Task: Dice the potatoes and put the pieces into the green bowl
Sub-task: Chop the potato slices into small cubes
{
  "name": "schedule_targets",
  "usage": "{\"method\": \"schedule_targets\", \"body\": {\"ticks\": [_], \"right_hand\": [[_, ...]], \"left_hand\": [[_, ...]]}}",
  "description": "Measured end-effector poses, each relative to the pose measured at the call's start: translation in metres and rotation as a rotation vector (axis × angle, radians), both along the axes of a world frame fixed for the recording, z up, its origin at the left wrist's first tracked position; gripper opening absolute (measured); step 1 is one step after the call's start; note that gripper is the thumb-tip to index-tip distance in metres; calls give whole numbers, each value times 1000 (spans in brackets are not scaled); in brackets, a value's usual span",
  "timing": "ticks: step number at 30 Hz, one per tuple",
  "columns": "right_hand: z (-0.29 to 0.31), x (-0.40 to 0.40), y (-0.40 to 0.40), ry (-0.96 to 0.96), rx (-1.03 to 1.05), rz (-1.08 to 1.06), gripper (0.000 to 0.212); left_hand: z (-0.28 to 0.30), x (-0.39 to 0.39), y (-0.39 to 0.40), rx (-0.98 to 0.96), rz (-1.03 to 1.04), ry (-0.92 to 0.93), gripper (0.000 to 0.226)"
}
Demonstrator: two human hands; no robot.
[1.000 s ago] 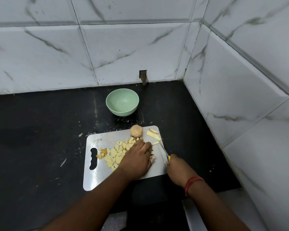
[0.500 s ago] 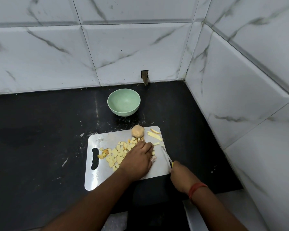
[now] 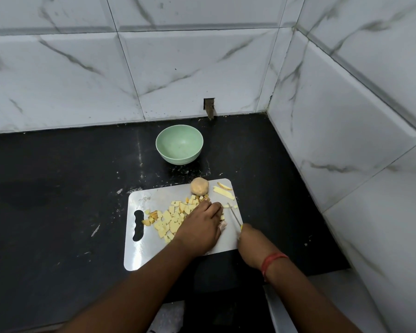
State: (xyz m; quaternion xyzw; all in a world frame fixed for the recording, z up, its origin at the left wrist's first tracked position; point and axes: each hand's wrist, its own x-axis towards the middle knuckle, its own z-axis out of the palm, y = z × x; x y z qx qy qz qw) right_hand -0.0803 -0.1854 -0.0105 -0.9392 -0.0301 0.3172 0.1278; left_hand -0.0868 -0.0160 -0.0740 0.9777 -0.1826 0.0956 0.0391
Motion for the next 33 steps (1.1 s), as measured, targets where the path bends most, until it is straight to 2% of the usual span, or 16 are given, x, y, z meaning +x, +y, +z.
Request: {"method": "schedule_targets", "body": {"ticks": [6, 17, 23, 25, 28, 33], "right_hand": [[9, -10, -11, -46, 69, -14, 16], [3, -2, 8, 10, 1, -23, 24], [4, -17, -14, 2, 45, -9, 16], [9, -14, -15, -39, 85, -22, 11], [9, -9, -12, -66, 89, -7, 17], [6, -6, -3, -60, 76, 32, 17]], "left_hand": [[1, 0, 0, 5, 0, -69, 48], [-5, 4, -6, 2, 7, 53, 60], [-3, 3, -4, 26, -11, 14, 59], [-4, 1, -3, -4, -12, 26, 59], [-2, -3, -1, -79, 30, 52, 62], [-2, -6, 1, -65, 44, 4, 54]]}}
